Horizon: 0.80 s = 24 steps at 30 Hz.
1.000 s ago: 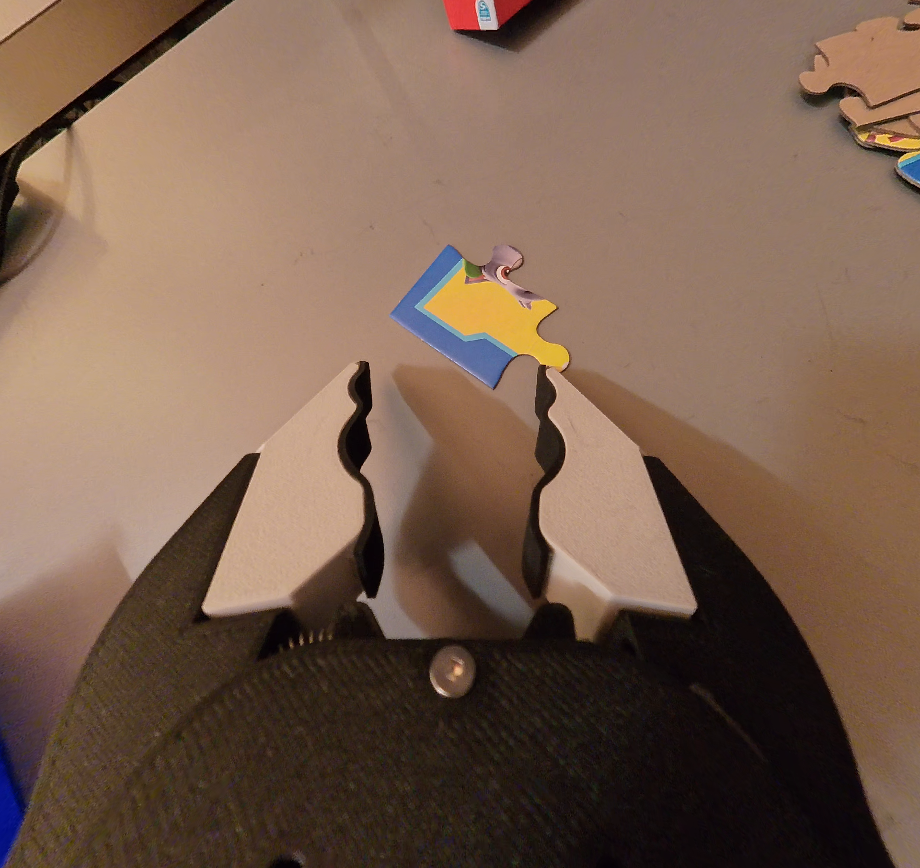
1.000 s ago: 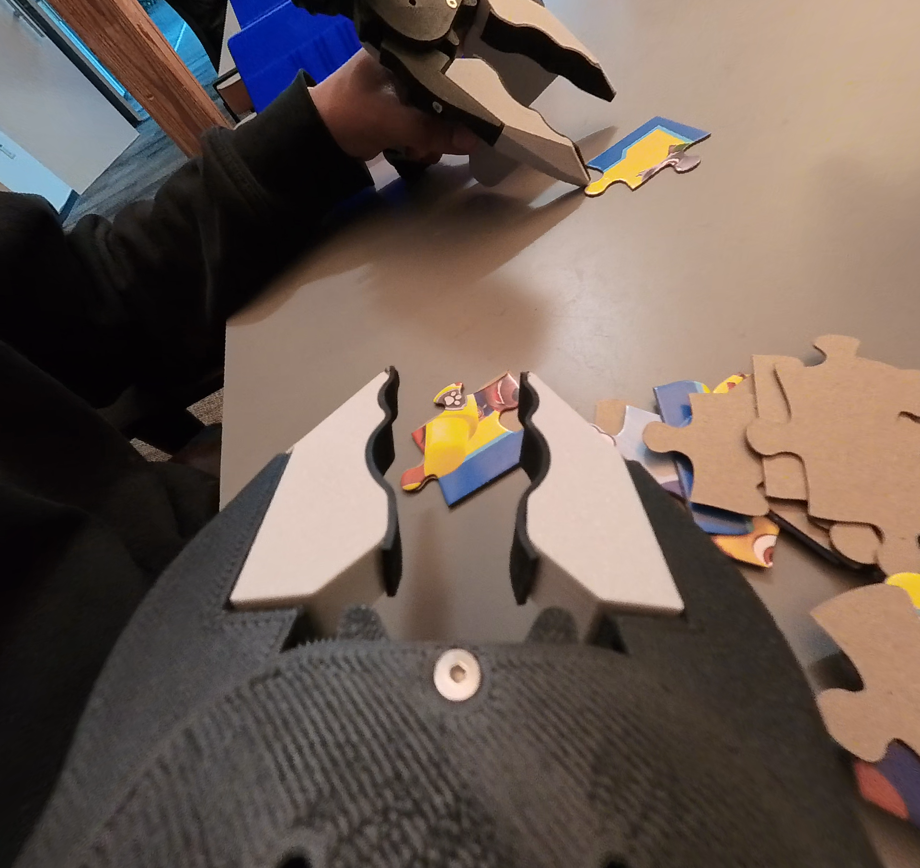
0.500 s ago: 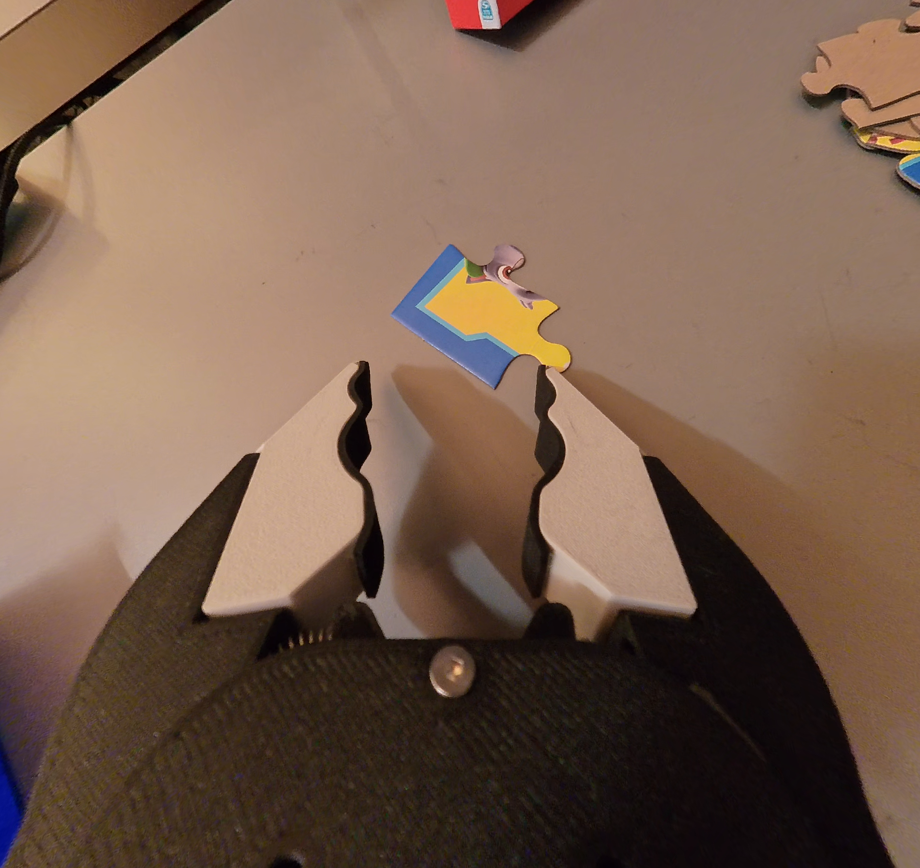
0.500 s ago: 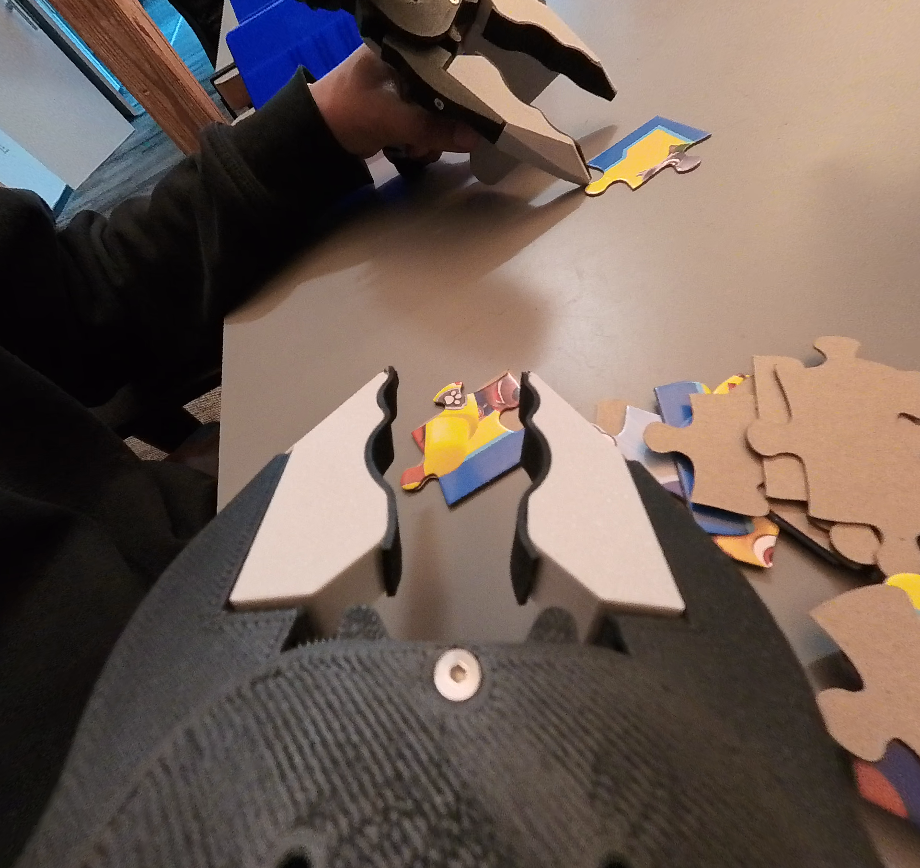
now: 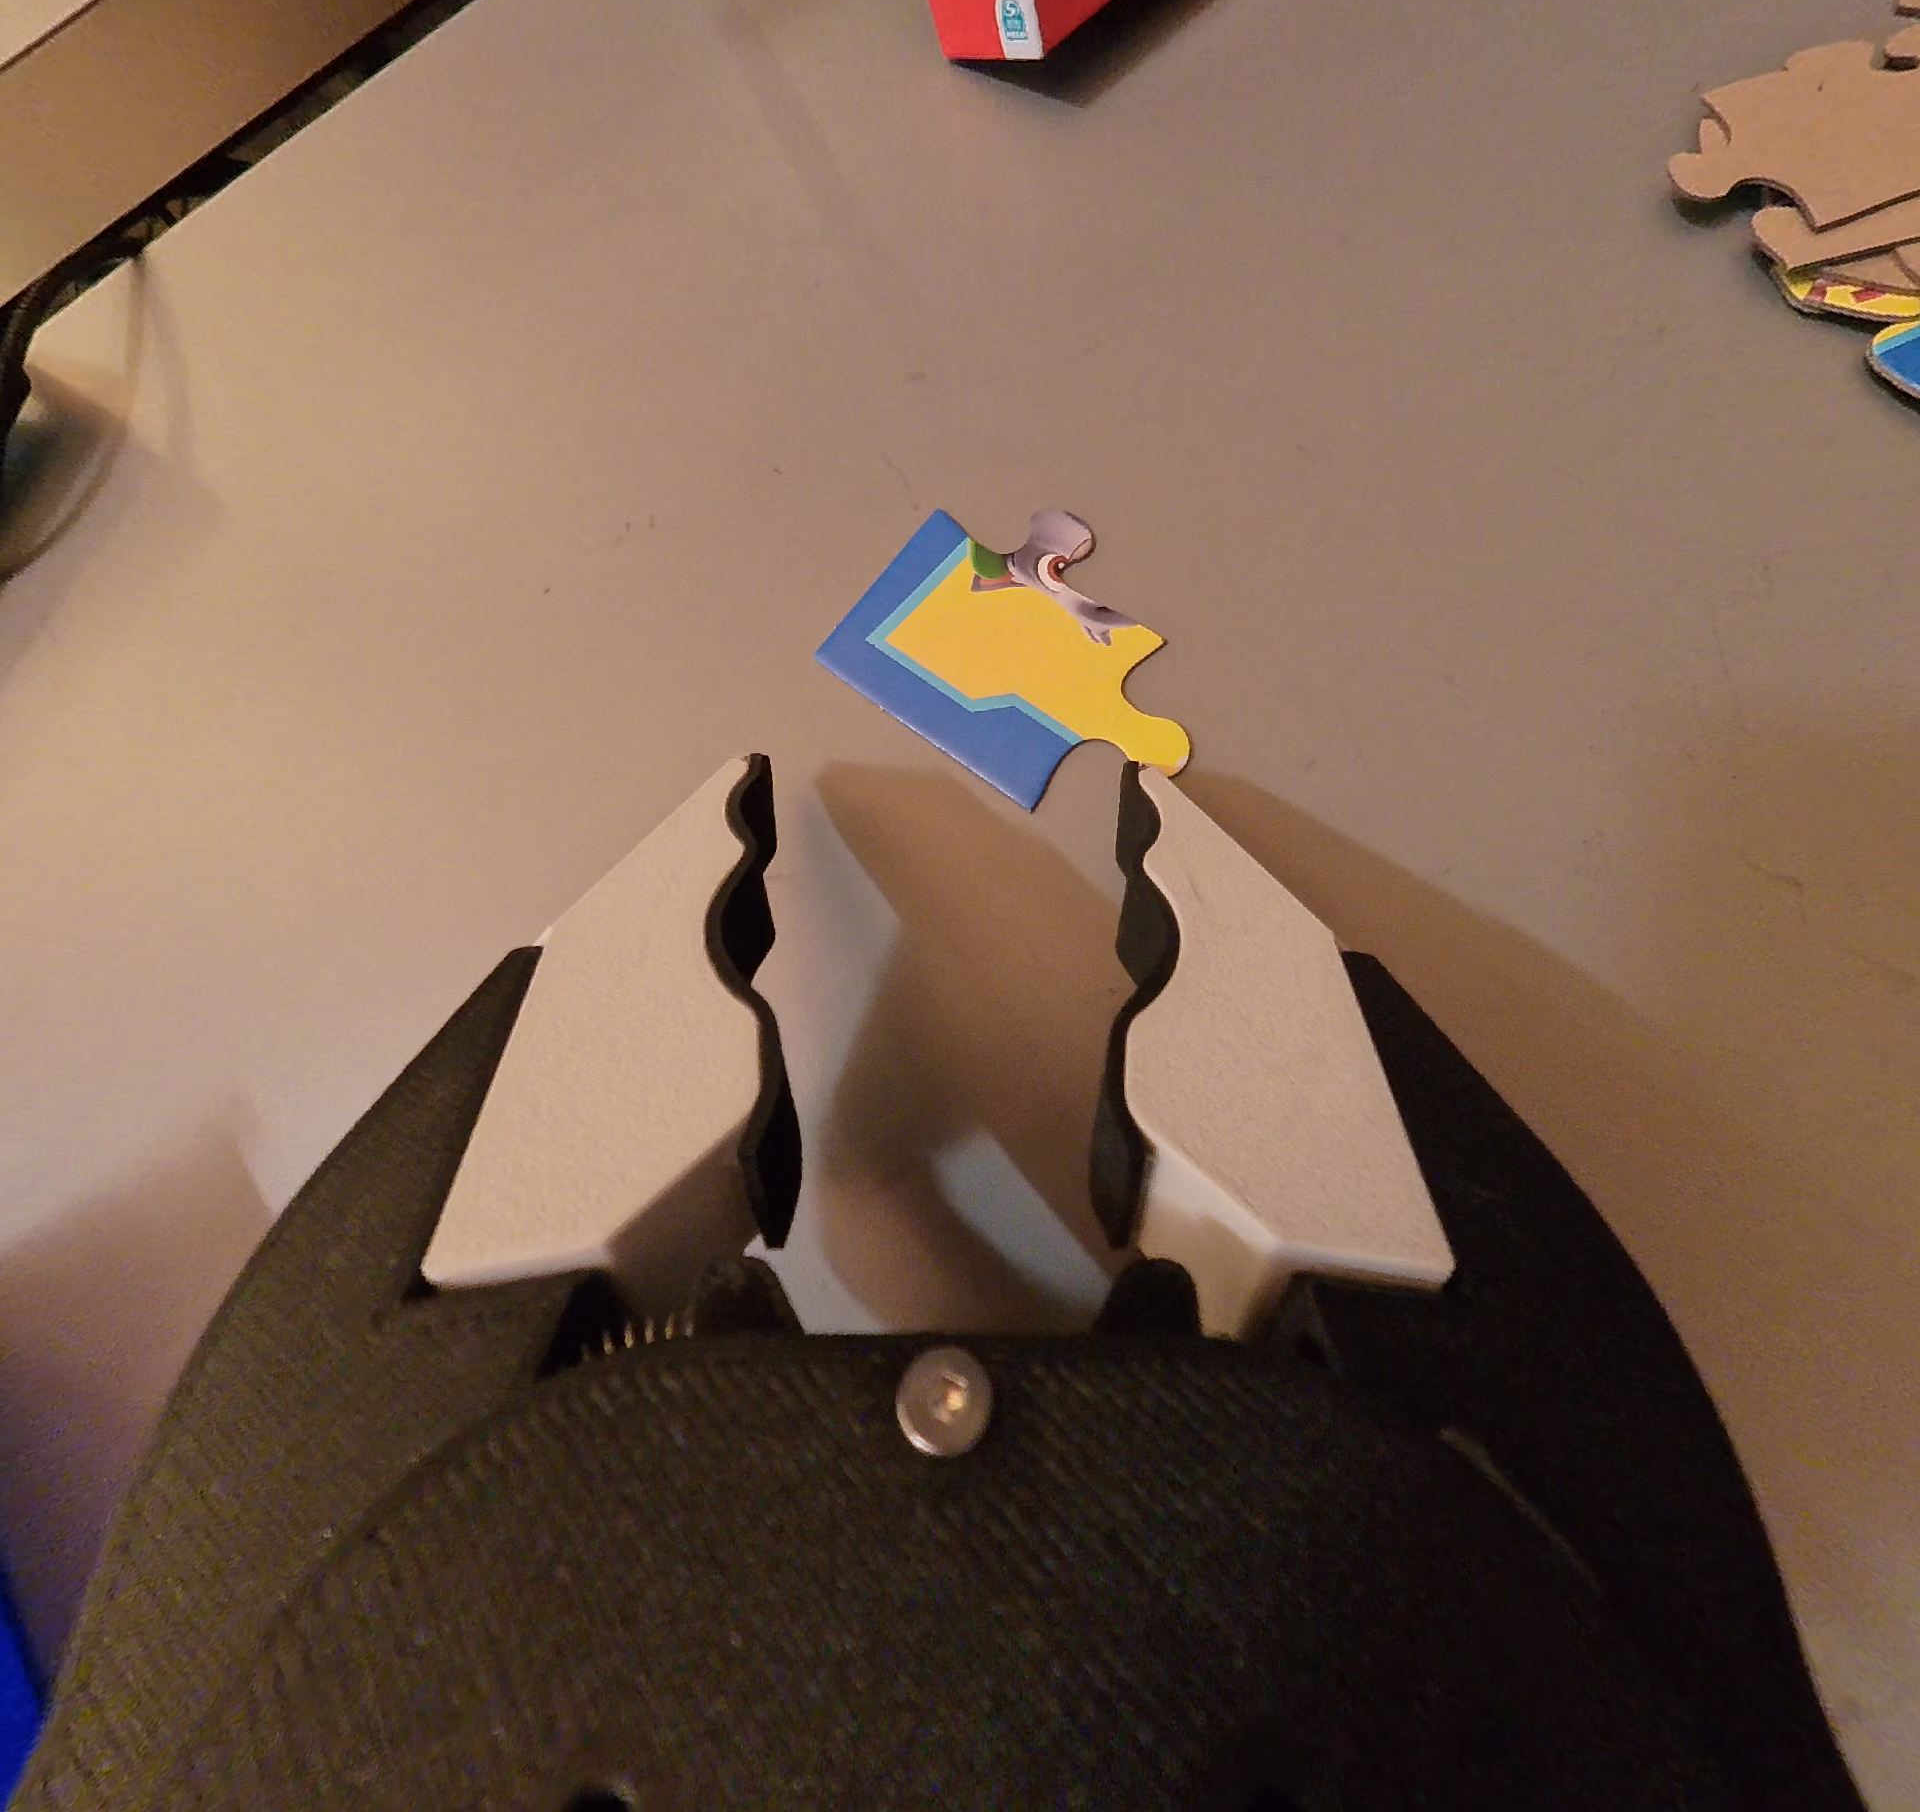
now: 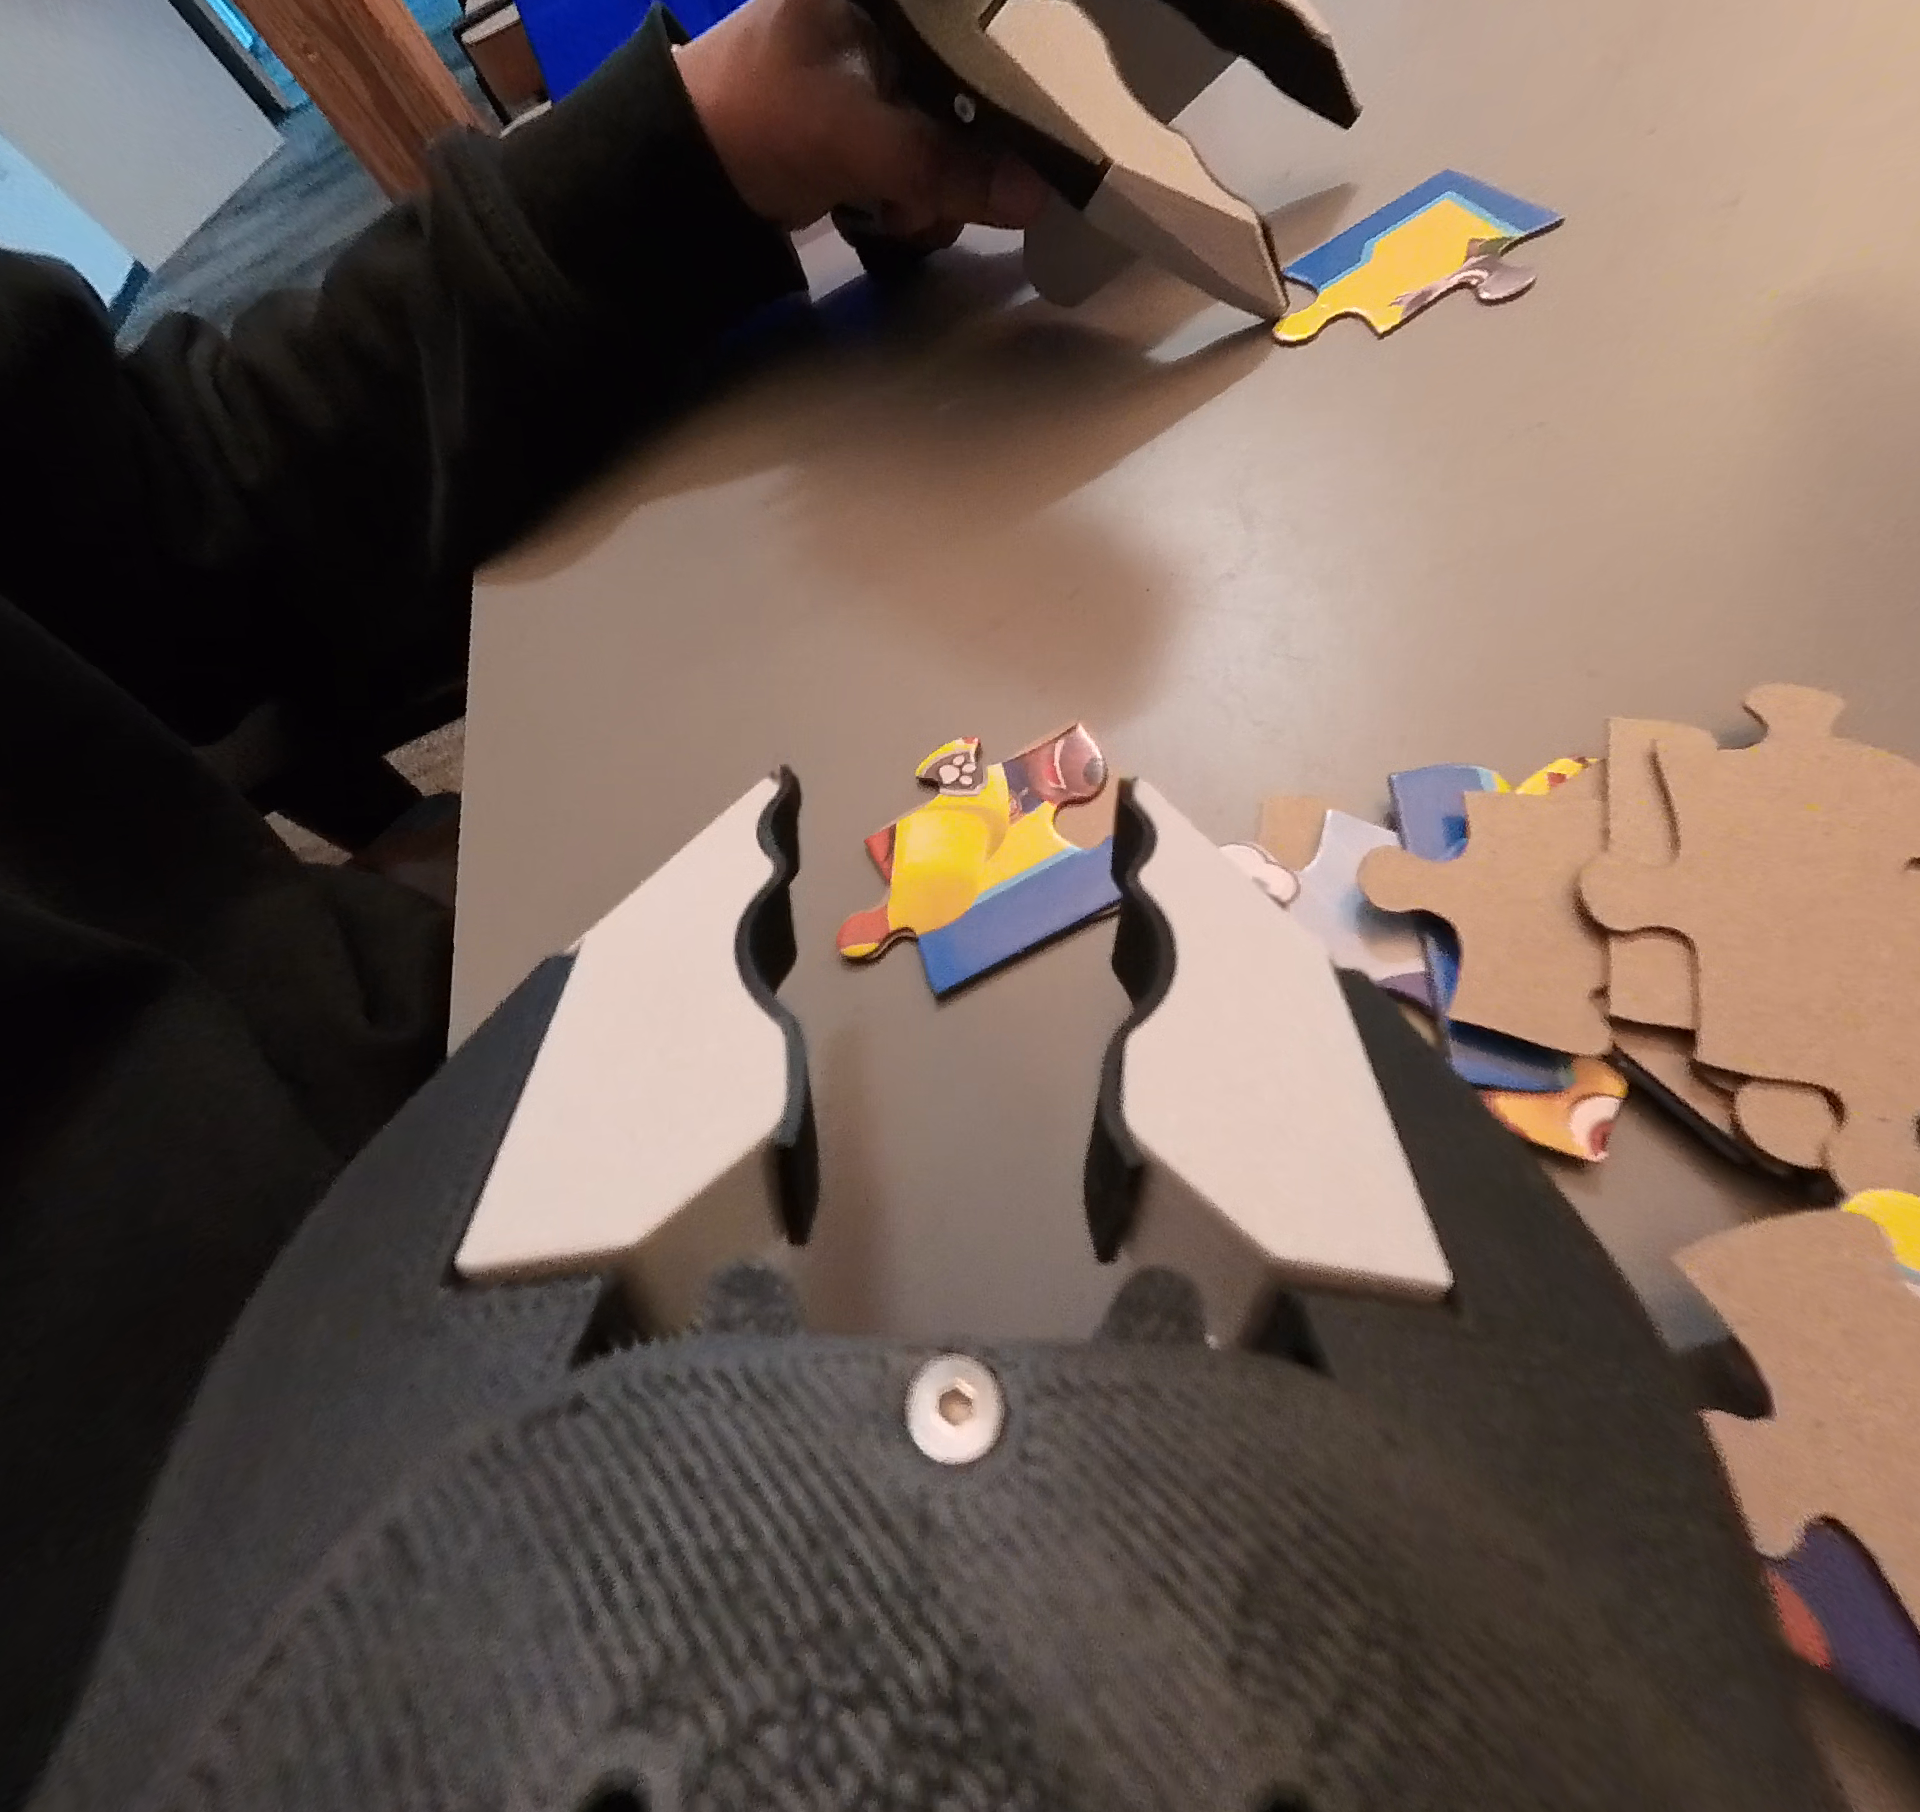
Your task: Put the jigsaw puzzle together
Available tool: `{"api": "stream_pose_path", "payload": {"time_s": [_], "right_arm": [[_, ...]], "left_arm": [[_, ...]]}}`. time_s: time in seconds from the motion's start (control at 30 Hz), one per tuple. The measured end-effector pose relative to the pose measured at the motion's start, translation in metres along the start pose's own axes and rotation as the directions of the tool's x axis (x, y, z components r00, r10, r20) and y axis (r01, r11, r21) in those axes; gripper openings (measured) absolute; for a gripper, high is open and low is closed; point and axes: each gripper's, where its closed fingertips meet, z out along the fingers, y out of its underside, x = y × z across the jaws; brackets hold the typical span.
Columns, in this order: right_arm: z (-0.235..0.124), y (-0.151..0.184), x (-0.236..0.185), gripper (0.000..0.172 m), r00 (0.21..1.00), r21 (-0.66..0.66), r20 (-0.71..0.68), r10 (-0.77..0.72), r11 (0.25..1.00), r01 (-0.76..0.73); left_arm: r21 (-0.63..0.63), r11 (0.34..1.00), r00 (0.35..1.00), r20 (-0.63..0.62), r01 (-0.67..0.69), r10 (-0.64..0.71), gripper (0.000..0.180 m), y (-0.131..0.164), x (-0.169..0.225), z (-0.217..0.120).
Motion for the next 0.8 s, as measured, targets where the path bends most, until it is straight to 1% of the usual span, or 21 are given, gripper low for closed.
{"api": "stream_pose_path", "payload": {"time_s": [0.1, 0.2, 0.27, 0.37, 0.53, 0.6, 0.73, 0.8], "right_arm": [[0.004, 0.009, 0.004, 0.06, 0.999, -0.062, -0.042, -0.034, 0.998, 0.031], [0.007, 0.018, 0.012, 0.064, 0.992, -0.125, -0.102, -0.079, 0.99, 0.066], [0.009, 0.02, 0.012, 0.067, 0.989, -0.147, -0.108, -0.097, 0.986, 0.08], [0.01, 0.022, 0.012, 0.067, 0.986, -0.159, -0.122, -0.116, 0.983, 0.096], [0.01, 0.022, 0.015, 0.056, 0.982, -0.164, -0.144, -0.123, 0.982, 0.098], [0.011, 0.022, 0.014, 0.056, 0.981, -0.167, -0.139, -0.132, 0.98, 0.108], [0.012, 0.024, 0.005, 0.074, 0.982, -0.176, -0.093, -0.162, 0.974, 0.144], [0.012, 0.025, 0.005, 0.077, 0.979, -0.183, -0.094, -0.183, 0.969, 0.163]], "left_arm": [[0.0, 1.0, 1.0, 0.0, -0.001, 0.001, 0.065, 0.0, 0.0, 0.0], [0.0, 1.0, 1.0, -0.001, -0.004, 0.004, 0.065, 0.0, 0.001, 0.0], [0.0, 1.0, 1.0, -0.001, -0.006, 0.006, 0.065, 0.0, 0.001, 0.0], [0.0, 1.0, 1.0, -0.001, -0.006, 0.006, 0.065, 0.0, 0.001, 0.0], [0.0, 1.0, 1.0, 0.001, -0.006, 0.006, 0.065, 0.0, 0.001, 0.0], [0.001, 1.0, 1.0, 0.001, -0.006, 0.006, 0.065, 0.0, 0.001, 0.0], [0.001, 1.0, 1.0, 0.002, -0.008, 0.008, 0.065, 0.0, 0.001, 0.0], [0.001, 1.0, 1.0, 0.002, -0.009, 0.009, 0.065, 0.0, 0.001, 0.0]]}}
